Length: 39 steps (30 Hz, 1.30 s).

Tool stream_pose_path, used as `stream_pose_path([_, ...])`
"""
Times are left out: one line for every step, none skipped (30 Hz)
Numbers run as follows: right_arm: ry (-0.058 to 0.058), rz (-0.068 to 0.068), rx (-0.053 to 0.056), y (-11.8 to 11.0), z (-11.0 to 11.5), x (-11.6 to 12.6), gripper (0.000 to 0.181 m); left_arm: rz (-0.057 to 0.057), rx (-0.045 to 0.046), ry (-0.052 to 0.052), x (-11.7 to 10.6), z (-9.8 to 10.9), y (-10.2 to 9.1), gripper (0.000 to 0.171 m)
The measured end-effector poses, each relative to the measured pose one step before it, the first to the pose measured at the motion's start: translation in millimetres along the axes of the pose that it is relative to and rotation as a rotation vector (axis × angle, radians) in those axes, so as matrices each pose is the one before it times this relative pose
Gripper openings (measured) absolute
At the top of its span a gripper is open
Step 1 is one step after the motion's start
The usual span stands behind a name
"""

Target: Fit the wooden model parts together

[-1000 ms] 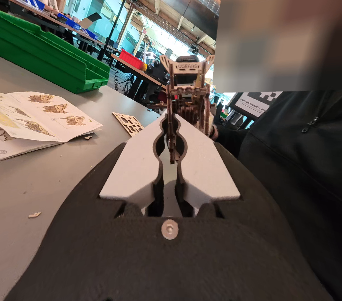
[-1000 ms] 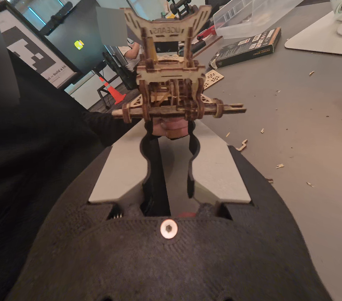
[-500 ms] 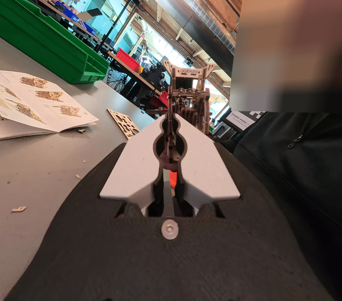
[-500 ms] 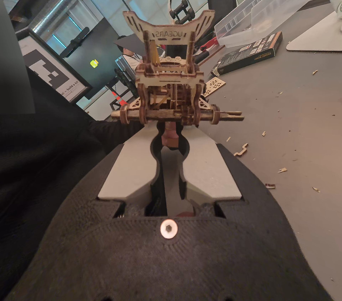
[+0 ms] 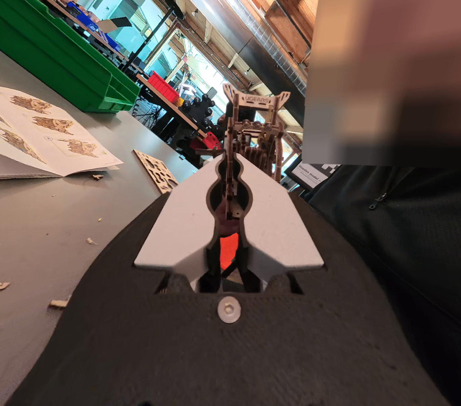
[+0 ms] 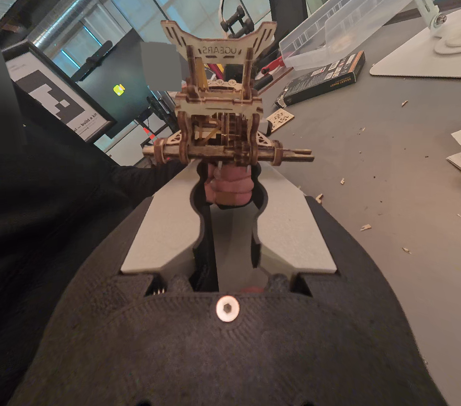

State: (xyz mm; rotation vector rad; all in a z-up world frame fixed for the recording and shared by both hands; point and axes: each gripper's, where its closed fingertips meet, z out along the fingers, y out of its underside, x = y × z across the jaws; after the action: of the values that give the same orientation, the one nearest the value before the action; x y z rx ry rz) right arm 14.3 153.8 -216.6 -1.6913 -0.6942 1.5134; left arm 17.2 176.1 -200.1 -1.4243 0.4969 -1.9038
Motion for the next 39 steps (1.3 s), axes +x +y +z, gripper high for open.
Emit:
stream_pose_path([-0.0027,-0.0028,0.0133,-1.65,0.32,-0.65,0.033,-0.0182,0.01595,0.0110,0.64,-0.30,-1.36,0.001])
stream_pose_path([0.0132,0.0047,0.0040,-0.08,0.84,2.23,0.041,-0.0194,0.00955,0.0116,0.60,0.08,-0.31,0.001])
stream_pose_path([0.0083,0.0083,-0.0132,2.48,1.07,2.04,0.045,-0.0060,0.00653,0.0103,1.56,0.84,0.56,0.001])
stream_pose_path([0.0010,0.0078,-0.0117,2.42,0.46,0.99,0.046,0.0065,0.01217,-0.0029,0.74,0.97,0.13,0.000])
stream_pose_path([0.0090,0.0061,0.0060,-0.20,-0.37,1.88,0.046,-0.0021,0.00219,-0.0019,0.10,1.12,1.32,0.001])
stream_pose_path([0.0038,0.0027,0.0099,-1.29,-0.26,0.78,0.047,-0.0123,-0.00866,0.0035,-0.16,1.59,2.92,0.001])
stream_pose_path([-0.0109,0.0019,-0.0010,0.15,0.45,-1.53,0.046,-0.0189,-0.00167,0.0043,-0.79,1.39,1.94,0.001])
stream_pose_path([-0.0137,0.0024,0.0093,-1.04,0.23,-1.91,0.043,-0.0196,0.01446,0.0126,0.38,0.32,-0.70,0.001])
stream_pose_path([-0.0119,-0.0016,0.0130,-0.96,0.04,-1.85,0.040,-0.0161,0.00725,0.0059,-0.54,0.35,0.10,0.001])
stream_pose_path([-0.0073,-0.0069,0.0054,-0.11,-0.01,-1.24,0.036,-0.0137,0.00780,0.0031,-0.65,0.18,-0.06,0.001])
stream_pose_path([-0.0050,-0.0146,0.0027,-0.09,-0.28,-1.26,0.031,-0.0171,0.00836,0.0014,-1.11,0.05,0.20,0.001])
stream_pose_path([-0.0056,-0.0154,0.0048,-0.53,-0.41,-1.31,0.027,-0.0210,0.01210,0.0031,-0.96,-0.14,-0.05,0.001])
stream_pose_path([-0.0030,-0.0088,0.0060,-0.61,-0.27,-0.86,0.026,-0.0193,0.01482,0.0060,-0.57,-0.05,0.03,0.001])
stream_pose_path([-0.0046,-0.0054,0.0059,-0.48,-0.01,-0.80,0.025,-0.0212,0.01386,0.0142,0.52,0.05,0.23,0.001])
stream_pose_path([-0.0030,-0.0054,0.0031,0.07,-0.21,-0.46,0.025,-0.0163,0.01143,0.0106,0.40,0.23,0.41,0.001])
stream_pose_path([0.0002,-0.0060,-0.0008,0.43,-0.45,0.13,0.025,-0.0119,0.00828,0.0050,-0.23,0.16,0.51,0.001])
stream_pose_path([0.0017,-0.0055,-0.0051,0.63,-0.48,0.37,0.025,-0.0109,0.00398,0.0019,-0.72,-0.05,0.59,0.001])
stream_pose_path([0.0019,-0.0065,-0.0050,0.66,-0.42,0.24,0.025,-0.0023,0.00074,-0.0005,-0.64,-0.12,0.48,0.001])
stream_pose_path([0.0001,-0.0006,-0.0035,0.51,-0.05,0.03,0.025,0.0022,-0.00170,-0.0003,-0.08,-0.15,0.40,0.000])
stream_pose_path([-0.0026,0.0029,-0.0005,-0.20,-0.17,-0.35,0.025,0.0029,-0.00304,-0.0010,0.12,0.07,0.16,0.000])
stream_pose_path([-0.0004,-0.0022,-0.0011,-0.06,0.10,-0.31,0.025,0.0079,-0.00548,-0.0023,0.48,0.01,-0.09,0.000])
stream_pose_path([-0.0008,-0.0032,-0.0005,-0.24,0.23,-0.49,0.025,0.0152,-0.01005,-0.0050,0.72,0.00,-0.09,0.000])
stream_pose_path([0.0013,0.0018,-0.0013,0.03,0.24,0.13,0.025,0.0150,-0.01221,-0.0075,0.58,0.10,-0.07,0.000])
stream_pose_path([0.0069,0.0115,-0.0061,0.90,0.44,1.43,0.026,0.0136,-0.00367,-0.0092,0.40,-0.62,-1.49,0.000])
stream_pose_path([0.0040,0.0191,-0.0128,2.19,0.74,1.91,0.035,0.0125,-0.00174,-0.0032,1.23,-1.34,-2.01,0.000])
stream_pose_path([-0.0004,0.0173,-0.0223,3.65,0.61,1.81,0.041,0.0168,-0.00324,-0.0102,0.73,-2.04,-2.31,0.001])
stream_pose_path([0.0076,0.0070,-0.0160,3.33,-0.04,2.62,0.042,0.0277,-0.00731,-0.0257,-0.63,-3.04,-2.48,0.001])
stream_pose_path([0.0138,0.0024,-0.0103,2.28,-0.62,2.97,0.043,0.0327,-0.01008,-0.0301,-0.91,-3.92,-2.92,0.001])
stream_pose_path([0.0059,-0.0004,-0.0075,1.56,-0.86,1.54,0.044,0.0360,-0.01413,-0.0333,-1.25,-4.60,-2.94,0.001])
stream_pose_path([0.0127,-0.0008,-0.0099,1.67,-0.76,2.30,0.044,0.0382,-0.01355,-0.0301,-0.79,-5.33,-3.60,0.000])
stream_pose_path([0.0233,0.0006,-0.0215,3.30,-0.47,4.34,0.043,0.0340,-0.01062,-0.0354,-2.12,-6.19,-4.23,0.001])
stream_pose_path([0.0142,-0.0039,-0.0211,3.30,-0.48,2.94,0.043,0.0394,-0.01179,-0.0484,-4.24,-7.20,-4.31,0.001])
stream_pose_path([0.0070,-0.0083,-0.0087,1.72,-0.70,1.20,0.041,0.0426,-0.01426,-0.0540,-5.72,-7.76,-4.07,0.000])
stream_pose_path([0.0045,-0.0087,0.0018,0.16,-0.99,0.40,0.039,0.0475,-0.02018,-0.0684,-8.22,-8.36,-3.20,0.000])
stream_pose_path([0.0072,-0.0064,-0.0031,0.51,-0.79,0.77,0.038,0.0630,-0.03755,-0.0901,-11.44,-8.43,-0.71,0.000])
stream_pose_path([0.0071,-0.0066,-0.0081,1.24,-0.31,0.86,0.038,0.0749,-0.05714,-0.0920,-12.41,-7.91,2.34,0.001])
stream_pose_path([0.0087,-0.0058,-0.0076,1.20,-0.34,1.18,0.038,0.0768,-0.05714,-0.0775,-10.77,-6.80,3.31,0.000])
stream_pose_path([0.0078,-0.0052,-0.0066,1.16,-0.12,1.17,0.038,0.0628,-0.04631,-0.0674,-9.79,-5.67,3.17,0.001])
stream_pose_path([0.0067,-0.0053,-0.0059,1.14,0.04,1.05,0.038,0.0501,-0.04323,-0.0632,-9.69,-4.14,4.43,0.001])
